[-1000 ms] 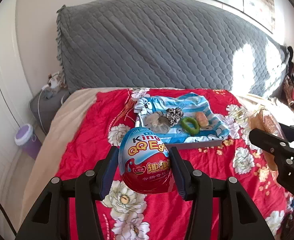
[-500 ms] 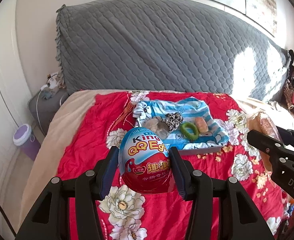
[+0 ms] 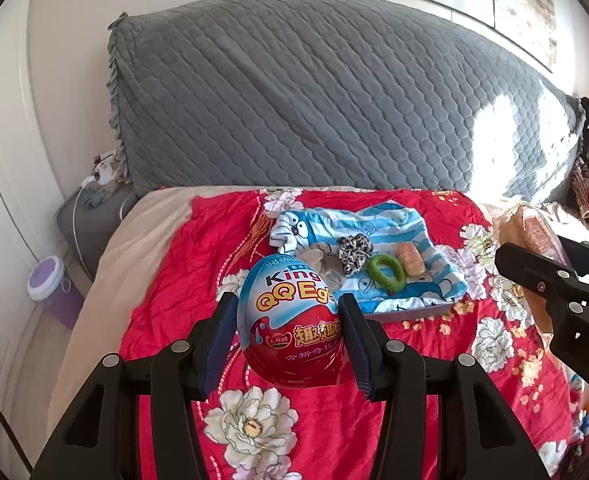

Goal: Organize objects
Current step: 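Lift both held items and carry them toward the striped shirt in the tray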

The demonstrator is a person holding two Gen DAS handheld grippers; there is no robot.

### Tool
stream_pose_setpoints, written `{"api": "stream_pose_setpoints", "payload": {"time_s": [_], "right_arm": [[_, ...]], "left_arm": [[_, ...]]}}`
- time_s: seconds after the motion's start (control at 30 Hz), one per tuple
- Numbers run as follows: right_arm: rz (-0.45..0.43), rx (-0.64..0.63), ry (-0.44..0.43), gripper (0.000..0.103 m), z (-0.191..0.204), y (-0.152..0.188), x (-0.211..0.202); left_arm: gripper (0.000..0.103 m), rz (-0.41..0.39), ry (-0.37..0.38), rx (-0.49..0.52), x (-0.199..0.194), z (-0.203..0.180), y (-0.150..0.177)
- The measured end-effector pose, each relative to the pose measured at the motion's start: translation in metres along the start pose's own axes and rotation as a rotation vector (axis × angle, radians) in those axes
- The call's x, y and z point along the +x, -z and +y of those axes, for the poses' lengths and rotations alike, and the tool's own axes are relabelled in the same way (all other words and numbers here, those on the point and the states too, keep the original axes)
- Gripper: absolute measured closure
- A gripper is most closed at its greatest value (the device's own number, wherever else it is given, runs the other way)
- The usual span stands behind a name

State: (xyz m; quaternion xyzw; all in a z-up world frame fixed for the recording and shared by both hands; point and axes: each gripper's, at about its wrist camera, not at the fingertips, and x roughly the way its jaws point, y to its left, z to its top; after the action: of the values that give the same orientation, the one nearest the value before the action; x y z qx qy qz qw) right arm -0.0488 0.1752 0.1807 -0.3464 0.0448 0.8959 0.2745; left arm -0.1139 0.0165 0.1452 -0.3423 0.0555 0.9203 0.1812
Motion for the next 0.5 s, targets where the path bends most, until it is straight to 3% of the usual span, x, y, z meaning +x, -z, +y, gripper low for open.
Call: {"api": "stream_pose_setpoints", "payload": {"time_s": [0.5], "right_arm": [[0.001,0.003,-0.009,0.063,0.005,-0.010,0.020]], "left_arm": [[0.050,0.011,-0.014,-0.021,0.027,0.008,-0.012]]}}
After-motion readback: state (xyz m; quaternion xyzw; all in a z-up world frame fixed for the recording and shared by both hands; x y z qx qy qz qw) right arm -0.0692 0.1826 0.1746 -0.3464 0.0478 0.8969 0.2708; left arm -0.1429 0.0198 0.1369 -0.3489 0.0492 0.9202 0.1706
